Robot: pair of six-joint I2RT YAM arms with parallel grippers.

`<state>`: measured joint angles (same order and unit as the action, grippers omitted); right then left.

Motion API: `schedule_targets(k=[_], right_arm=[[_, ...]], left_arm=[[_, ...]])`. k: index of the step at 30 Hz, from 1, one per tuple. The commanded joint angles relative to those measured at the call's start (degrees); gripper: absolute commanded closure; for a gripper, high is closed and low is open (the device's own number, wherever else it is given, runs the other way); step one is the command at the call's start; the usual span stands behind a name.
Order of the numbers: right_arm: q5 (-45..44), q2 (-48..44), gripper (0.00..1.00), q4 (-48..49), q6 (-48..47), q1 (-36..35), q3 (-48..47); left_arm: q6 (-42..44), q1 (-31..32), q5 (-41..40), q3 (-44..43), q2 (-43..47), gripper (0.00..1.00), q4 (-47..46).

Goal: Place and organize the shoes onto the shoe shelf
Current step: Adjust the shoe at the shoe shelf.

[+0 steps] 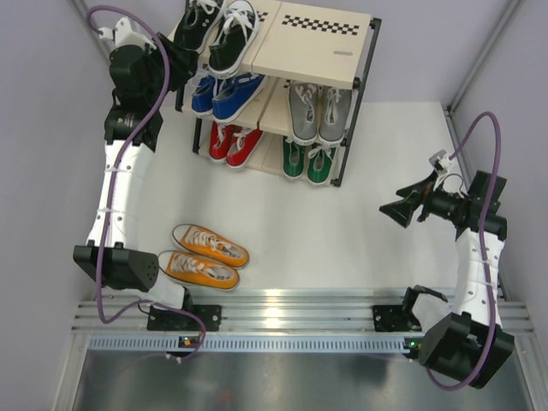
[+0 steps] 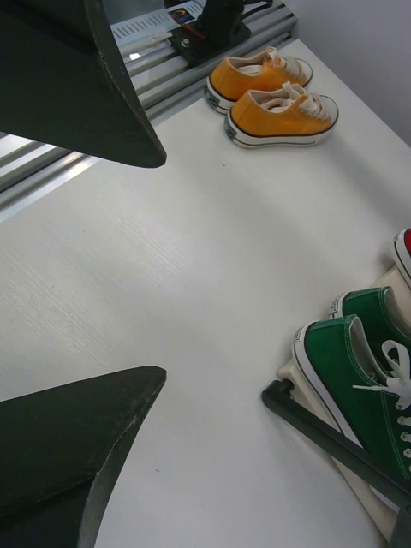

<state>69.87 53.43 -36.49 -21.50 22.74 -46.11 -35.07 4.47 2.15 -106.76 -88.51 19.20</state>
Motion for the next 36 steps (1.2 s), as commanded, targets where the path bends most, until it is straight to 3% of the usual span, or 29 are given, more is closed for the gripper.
schedule_targets(k=[1,5,10,16,23,36], right_arm=[[1.15,0.01,0.01,0.28,-1.97,0.99,-0.04],[1.15,0.01,0.01,0.28,-2.15,0.99,-0.12],[1.24,-0.26,0.01,0.28,-2.15,1.16,-0.12],[1.33,-0.43,0.01,0.28,-2.15,1.34,-0.04],[1.06,-0.08,0.01,0.46,-1.97,1.43,0.05],[0.8,0.36,0.01,0.28,-2.23,1.52,-0.04]], left_arm=[[-1.23,-0.34,6.1,1.11,4.21,0.49,-6.53],[-1.93,-0.34,8.04,4.1,8.78,0.42,-7.42],[-2.46,-0.34,9.52,8.75,15.2,0.46,-7.69],[-4.74,0.01,18.92,15.17,17.67,0.82,-7.95],[-2.55,2.64,23.51,11.84,11.44,0.88,-7.86],[0.09,4.85,16.48,5.17,3.08,0.88,-7.86]])
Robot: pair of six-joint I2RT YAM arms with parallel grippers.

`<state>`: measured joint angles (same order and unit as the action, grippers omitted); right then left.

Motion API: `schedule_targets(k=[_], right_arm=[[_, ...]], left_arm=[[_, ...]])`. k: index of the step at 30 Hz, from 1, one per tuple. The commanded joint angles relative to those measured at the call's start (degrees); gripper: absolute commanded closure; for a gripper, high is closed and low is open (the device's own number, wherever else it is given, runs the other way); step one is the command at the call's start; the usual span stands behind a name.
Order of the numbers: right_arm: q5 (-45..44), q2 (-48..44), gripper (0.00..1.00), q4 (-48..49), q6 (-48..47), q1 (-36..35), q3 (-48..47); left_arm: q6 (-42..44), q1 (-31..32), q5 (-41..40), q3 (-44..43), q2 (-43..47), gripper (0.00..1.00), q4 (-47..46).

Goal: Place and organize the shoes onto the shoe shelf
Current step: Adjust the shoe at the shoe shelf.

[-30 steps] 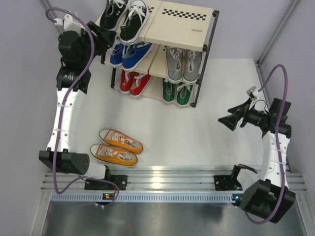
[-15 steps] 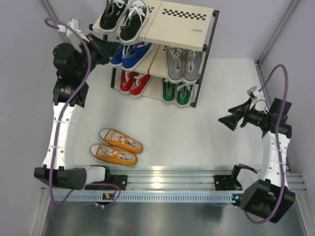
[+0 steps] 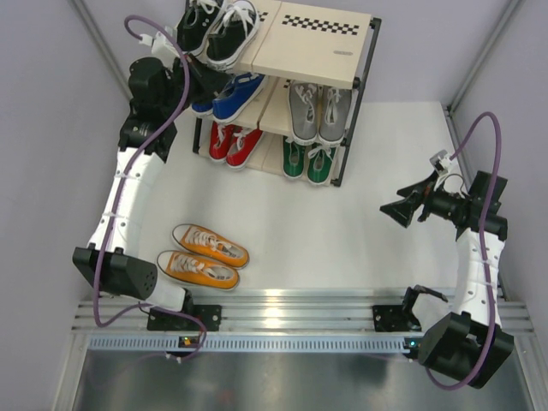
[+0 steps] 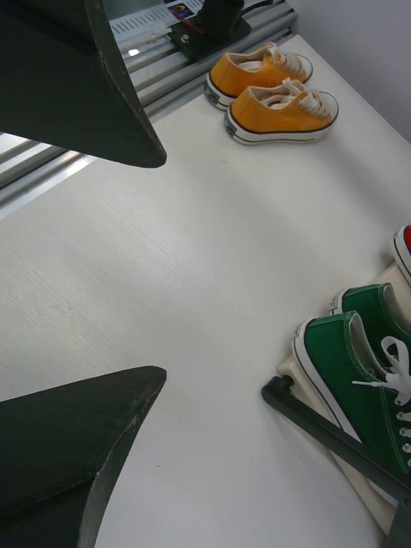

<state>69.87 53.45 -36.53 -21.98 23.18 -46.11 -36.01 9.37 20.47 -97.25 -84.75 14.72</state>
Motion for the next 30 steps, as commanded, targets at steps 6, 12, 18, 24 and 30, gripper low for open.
schedule_targets(k=[6,12,18,24,30], right_arm=[[0.89,0.51,0.01,0.15,-2.02,1.08,-0.12],[1.15,0.43,0.01,0.06,-2.02,1.25,-0.21],[1.41,0.16,0.01,-0.12,-2.02,1.43,-0.12],[1.68,0.25,0.01,-0.47,-2.45,1.69,-0.21],[1.94,0.16,0.01,-1.35,-3.68,1.69,-0.47]], left_arm=[[1.38,-0.14,-5.87,-6.37,-1.73,0.88,-1.89],[2.26,-0.57,-8.16,-4.35,-1.03,0.88,-0.75],[2.35,-1.54,-7.73,-2.16,-1.56,0.87,-0.66],[1.65,-3.21,-6.41,-0.14,-1.56,0.82,-0.66],[1.38,-4.36,-4.47,3.29,3.09,0.58,-0.75]])
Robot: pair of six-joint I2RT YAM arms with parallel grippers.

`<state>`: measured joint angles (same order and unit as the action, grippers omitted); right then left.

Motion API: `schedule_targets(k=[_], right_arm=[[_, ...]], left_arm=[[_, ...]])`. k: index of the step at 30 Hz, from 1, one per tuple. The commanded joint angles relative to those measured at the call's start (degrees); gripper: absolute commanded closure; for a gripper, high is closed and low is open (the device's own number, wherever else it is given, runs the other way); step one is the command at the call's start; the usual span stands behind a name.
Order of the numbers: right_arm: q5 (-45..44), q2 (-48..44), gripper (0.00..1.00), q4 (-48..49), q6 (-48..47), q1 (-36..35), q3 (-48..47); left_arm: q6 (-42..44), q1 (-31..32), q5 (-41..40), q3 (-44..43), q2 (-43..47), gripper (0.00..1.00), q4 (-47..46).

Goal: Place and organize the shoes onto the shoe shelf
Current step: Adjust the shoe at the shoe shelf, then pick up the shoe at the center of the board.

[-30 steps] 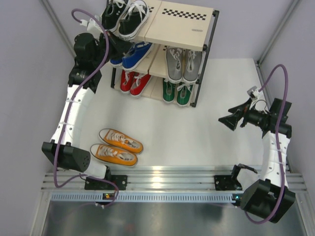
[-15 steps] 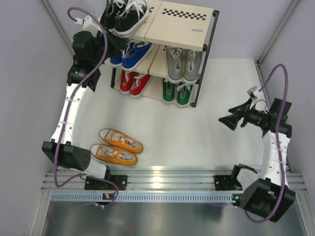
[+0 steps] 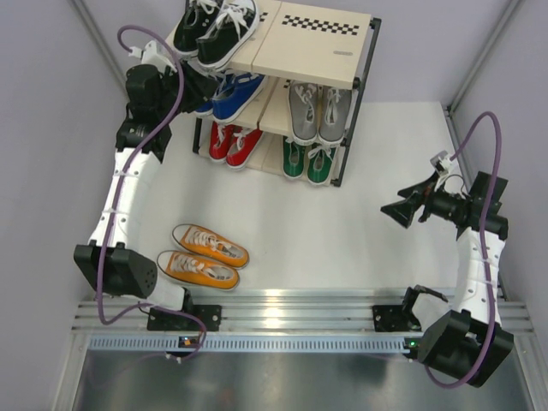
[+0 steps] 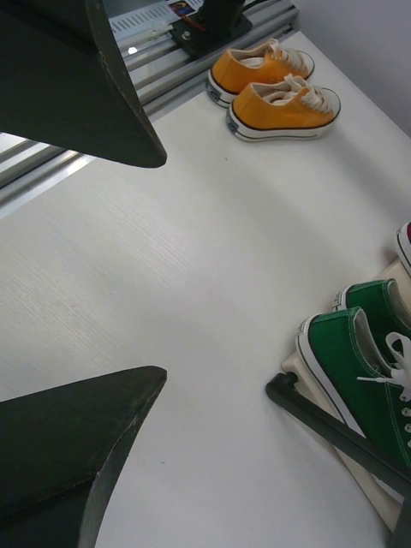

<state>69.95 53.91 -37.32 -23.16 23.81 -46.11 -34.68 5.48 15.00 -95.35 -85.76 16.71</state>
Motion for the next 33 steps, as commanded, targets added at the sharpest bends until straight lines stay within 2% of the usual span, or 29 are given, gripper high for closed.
schedule_targets(k=[1,3,4,6,7,8,10,11,15,18,23,33], right_arm=[[1.85,-0.21,0.01,-1.34,-2.94,1.15,-0.65],[1.77,-0.3,0.01,-2.14,-4.52,1.15,-0.91],[1.77,-0.3,0.01,-2.84,-5.4,1.23,-1.26],[1.94,-0.39,0.01,-5.73,-9.16,1.15,-1.79],[2.2,-0.3,0.01,-6.7,-10.32,1.23,-2.4],[2.47,-0.12,0.01,-8.71,-11.37,1.15,-2.58],[2.73,0.23,0.01,-10.05,-13.84,1.15,-3.11],[2.91,0.49,0.01,-10.49,-14.19,1.15,-3.2],[2.29,0.67,0.01,-10.49,-14.55,0.8,-3.2],[1.77,1.11,0.01,-10.4,-14.46,0.27,-3.11],[1.41,1.2,0.01,-10.32,-14.2,-0.17,-3.02],[1.15,0.85,0.01,-9.09,-12.88,-0.17,-2.76]], left_arm=[[0.05,-0.47,0.47,3.57,6.63,0.48,-2.74],[0.31,-0.47,-0.15,6.48,9.98,0.39,-2.21],[0.31,-0.47,-0.41,11.02,14.0,0.3,-2.03],[-1.43,-0.47,-1.38,17.27,19.11,0.2,-1.68],[-2.49,-0.47,-1.64,20.78,24.96,0.16,-1.77],[-3.72,-0.47,-1.91,29.09,28.16,0.08,-1.77],[-8.72,-0.47,-3.48,36.69,37.44,0.02,-0.64],[-10.83,-0.47,-3.93,43.86,40.29,0.02,0.51],[-23.46,-0.47,-6.99,56.99,51.29,0.02,9.46],[-29.46,-0.47,-8.76,61.93,55.08,0.03,17.46],[-30.98,-0.47,-12.19,62.65,51.66,0.1,27.14],[-28.43,-0.38,-14.39,61.78,40.33,0.14,29.26]])
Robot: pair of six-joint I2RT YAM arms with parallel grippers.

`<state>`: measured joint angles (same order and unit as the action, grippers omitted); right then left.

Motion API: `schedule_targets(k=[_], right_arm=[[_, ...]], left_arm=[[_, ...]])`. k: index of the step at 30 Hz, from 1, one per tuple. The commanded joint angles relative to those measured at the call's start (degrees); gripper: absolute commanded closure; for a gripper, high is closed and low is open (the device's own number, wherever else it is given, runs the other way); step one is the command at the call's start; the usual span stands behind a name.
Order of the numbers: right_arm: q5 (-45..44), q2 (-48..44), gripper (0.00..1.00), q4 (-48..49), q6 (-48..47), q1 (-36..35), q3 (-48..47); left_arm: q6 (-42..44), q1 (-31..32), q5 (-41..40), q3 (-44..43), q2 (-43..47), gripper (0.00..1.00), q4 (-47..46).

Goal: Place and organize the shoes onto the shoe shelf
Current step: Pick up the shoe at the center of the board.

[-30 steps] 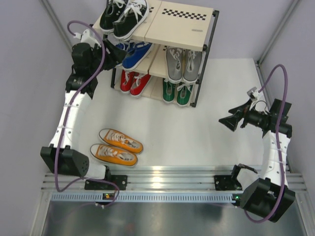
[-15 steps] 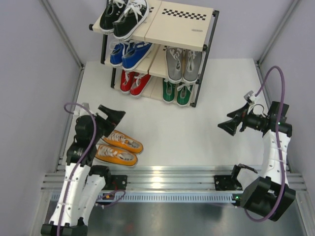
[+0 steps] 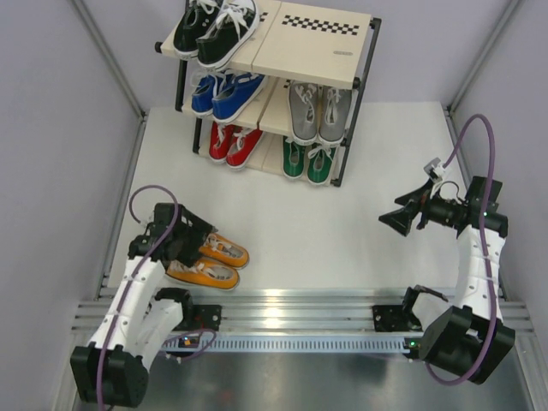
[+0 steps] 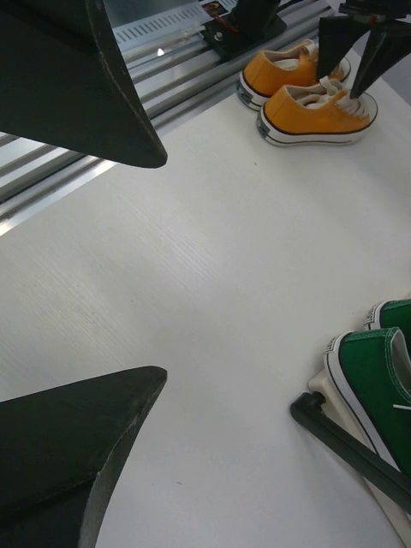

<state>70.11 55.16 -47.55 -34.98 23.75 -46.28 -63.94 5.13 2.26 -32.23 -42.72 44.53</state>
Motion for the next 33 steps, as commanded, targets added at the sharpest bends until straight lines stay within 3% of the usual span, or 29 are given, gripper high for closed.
schedule_targets(k=[1,7,9,14,19,23,26,30,31,33], right_arm=[[1.0,-0.4,0.01,1.23,-0.97,-0.1,-2.5],[1.09,-0.58,0.01,1.41,-0.7,-0.1,-2.41],[1.09,-0.66,0.01,1.41,-0.61,-0.19,-2.41],[1.09,-0.75,0.01,1.41,-0.61,-0.1,-2.41],[1.87,-1.1,0.01,0.44,-2.19,-0.37,-2.59],[2.23,-1.19,0.01,-2.97,-6.05,-3.78,-3.37],[1.27,-1.1,0.0,-6.32,-9.91,-8.17,-4.52],[-2.68,-0.49,0.01,-10.8,-12.65,-16.0,-6.62],[-4.52,-0.05,0.01,-11.24,-12.83,-17.84,-7.15],[-5.42,0.21,0.01,-11.51,-12.05,-22.15,-8.73]], left_arm=[[1.36,-0.03,-1.65,-1.35,-4.98,0.15,0.48],[3.56,-0.03,-1.65,-0.99,-10.45,0.26,-4.01],[4.0,-0.03,-3.56,-1.17,-11.15,0.59,-4.45],[8.39,0.06,-2.61,-0.47,-8.97,0.8,-7.61],[16.74,0.15,9.76,1.81,-2.46,0.99,-18.5],[21.65,1.72,22.48,2.79,-0.26,1.0,-26.24],[23.68,5.93,26.28,2.35,0.88,1.0,-29.32],[25.18,17.17,25.0,1.47,1.85,1.0,-33.97],[25.18,23.38,24.46,1.38,1.5,1.0,-35.29],[23.69,29.65,22.1,1.64,0.19,1.0,-40.91]])
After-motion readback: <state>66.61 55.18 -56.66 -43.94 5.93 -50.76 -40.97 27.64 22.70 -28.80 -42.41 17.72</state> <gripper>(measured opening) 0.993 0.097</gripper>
